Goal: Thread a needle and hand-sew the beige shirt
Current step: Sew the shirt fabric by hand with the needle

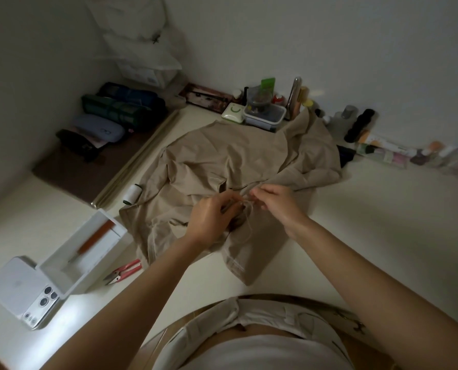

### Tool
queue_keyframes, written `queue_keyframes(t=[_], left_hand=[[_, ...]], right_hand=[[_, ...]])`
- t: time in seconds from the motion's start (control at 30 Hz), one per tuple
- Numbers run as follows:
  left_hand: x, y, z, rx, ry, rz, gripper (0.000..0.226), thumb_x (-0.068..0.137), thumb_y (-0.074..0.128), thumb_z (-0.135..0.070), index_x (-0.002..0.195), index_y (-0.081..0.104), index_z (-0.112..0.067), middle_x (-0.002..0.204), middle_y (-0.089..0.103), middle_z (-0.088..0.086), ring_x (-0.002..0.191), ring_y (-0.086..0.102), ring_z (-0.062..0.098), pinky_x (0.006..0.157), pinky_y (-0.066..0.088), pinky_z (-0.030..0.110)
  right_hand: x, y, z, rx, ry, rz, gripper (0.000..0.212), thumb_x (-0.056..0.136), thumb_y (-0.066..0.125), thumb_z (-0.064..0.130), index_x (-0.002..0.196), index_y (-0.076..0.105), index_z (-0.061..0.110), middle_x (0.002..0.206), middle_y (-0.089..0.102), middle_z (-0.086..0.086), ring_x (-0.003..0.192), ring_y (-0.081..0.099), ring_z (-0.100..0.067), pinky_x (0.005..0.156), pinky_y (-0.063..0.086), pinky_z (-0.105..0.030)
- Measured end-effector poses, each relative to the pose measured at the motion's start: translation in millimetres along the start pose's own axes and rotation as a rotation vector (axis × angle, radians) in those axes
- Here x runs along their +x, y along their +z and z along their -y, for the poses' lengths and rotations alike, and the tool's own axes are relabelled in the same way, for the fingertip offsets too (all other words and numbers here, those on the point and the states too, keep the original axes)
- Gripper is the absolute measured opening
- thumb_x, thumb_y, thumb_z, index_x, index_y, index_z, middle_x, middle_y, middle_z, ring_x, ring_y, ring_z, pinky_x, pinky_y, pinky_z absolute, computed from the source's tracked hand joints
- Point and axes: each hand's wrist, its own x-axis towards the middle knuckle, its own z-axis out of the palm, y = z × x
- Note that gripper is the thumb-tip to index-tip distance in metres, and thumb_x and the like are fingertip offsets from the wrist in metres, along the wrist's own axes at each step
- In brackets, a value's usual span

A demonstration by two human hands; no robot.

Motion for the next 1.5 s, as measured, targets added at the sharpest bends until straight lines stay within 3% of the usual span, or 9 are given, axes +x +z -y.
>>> queue_keyframes(t=[0.37, 0.5, 0.6, 0.77, 0.93, 1.07, 1.13, 1.27, 1.5], left_hand=[[-7.1, -1.2, 25.3, 0.304, -0.094, 0.599, 0.027, 0.087, 0.058, -0.035, 0.113, 0.065, -0.034, 0.106, 0.064, -0.008, 0.1, 0.058, 0.012, 0.081, 0.044, 0.022], [7.3, -0.8, 12.5, -0.155, -0.162, 0.618, 0.062, 0.076, 0.054, -0.049, 0.135, 0.05, -0.029, 0.119, 0.054, -0.001, 0.114, 0.049, 0.019, 0.103, 0.039, 0.039], [10.5, -5.0, -10.1, -0.617, -0.293, 0.718, 0.052, 0.088, 0.054, -0.041, 0.135, 0.051, -0.018, 0.13, 0.058, -0.001, 0.127, 0.048, 0.015, 0.11, 0.036, 0.033], [18.5, -16.4, -20.5, -1.066, -0.342, 0.509, 0.024, 0.095, 0.046, -0.025, 0.098, 0.062, -0.006, 0.063, 0.052, -0.002, 0.065, 0.057, 0.014, 0.08, 0.048, 0.03], [28.9, -37.8, -29.8, -1.269, -0.333, 0.291, 0.023, 0.088, 0.044, -0.022, 0.082, 0.061, -0.009, 0.056, 0.038, -0.003, 0.049, 0.041, 0.011, 0.058, 0.049, 0.023], [37.0, -40.6, -27.2, -1.195, -0.298, 0.279, 0.031, 0.095, 0.044, -0.02, 0.077, 0.069, -0.017, 0.054, 0.032, -0.005, 0.048, 0.025, 0.008, 0.045, 0.025, 0.017], [39.4, -36.7, -27.2, -1.042, -0.29, 0.308, 0.034, 0.098, 0.041, -0.016, 0.079, 0.069, -0.015, 0.052, 0.029, -0.008, 0.048, 0.02, 0.007, 0.045, 0.016, 0.018], [41.6, -29.5, -34.6, -0.851, -0.284, 0.386, 0.029, 0.101, 0.038, -0.012, 0.086, 0.062, -0.008, 0.048, 0.03, -0.013, 0.044, 0.022, 0.001, 0.041, 0.021, 0.011], [43.5, -28.1, -34.2, -0.803, -0.32, 0.383, 0.031, 0.102, 0.039, -0.014, 0.079, 0.061, -0.014, 0.048, 0.033, -0.014, 0.043, 0.025, 0.001, 0.041, 0.024, 0.011]], right_hand=[[12.8, -21.2, 27.7, 0.375, -0.016, -0.021, 0.024, 0.102, 0.037, 0.011, 0.089, 0.057, 0.007, 0.08, 0.06, -0.007, 0.079, 0.064, -0.016, 0.084, 0.054, -0.029], [17.7, -25.4, 33.8, 0.356, -0.021, 0.043, 0.022, 0.102, 0.039, 0.009, 0.106, 0.057, -0.002, 0.079, 0.059, -0.007, 0.078, 0.064, -0.015, 0.076, 0.057, -0.024], [21.6, -26.7, 38.2, 0.32, -0.032, 0.057, 0.021, 0.102, 0.038, 0.008, 0.104, 0.057, 0.001, 0.073, 0.054, -0.005, 0.07, 0.06, -0.013, 0.071, 0.056, -0.023], [34.8, -42.3, 19.1, 0.149, 0.018, -0.031, 0.028, 0.103, 0.032, 0.009, 0.092, 0.057, 0.011, 0.064, 0.038, 0.0, 0.052, 0.035, -0.007, 0.048, 0.039, -0.014], [43.7, -58.5, -22.5, -0.022, 0.206, -0.157, 0.027, 0.102, 0.033, 0.016, 0.106, 0.059, 0.012, 0.098, 0.056, -0.005, 0.071, 0.047, -0.012, 0.05, 0.036, -0.019], [42.9, -63.7, -31.5, 0.002, 0.222, -0.192, 0.024, 0.103, 0.034, 0.022, 0.104, 0.058, 0.017, 0.12, 0.06, -0.01, 0.096, 0.057, -0.022, 0.064, 0.05, -0.028], [38.3, -58.9, -18.6, 0.047, 0.178, -0.111, 0.023, 0.103, 0.037, 0.026, 0.11, 0.056, 0.017, 0.114, 0.056, -0.004, 0.101, 0.056, -0.023, 0.081, 0.051, -0.033], [20.4, -39.1, 14.2, 0.229, 0.052, 0.207, 0.041, 0.096, 0.049, 0.035, 0.122, 0.053, 0.003, 0.065, 0.036, 0.006, 0.053, 0.036, -0.002, 0.048, 0.032, -0.015], [9.1, -33.5, 24.0, 0.068, -0.028, 0.483, 0.043, 0.084, 0.059, 0.04, 0.117, 0.062, 0.012, 0.059, 0.031, 0.007, 0.048, 0.024, -0.004, 0.044, 0.023, -0.017]])
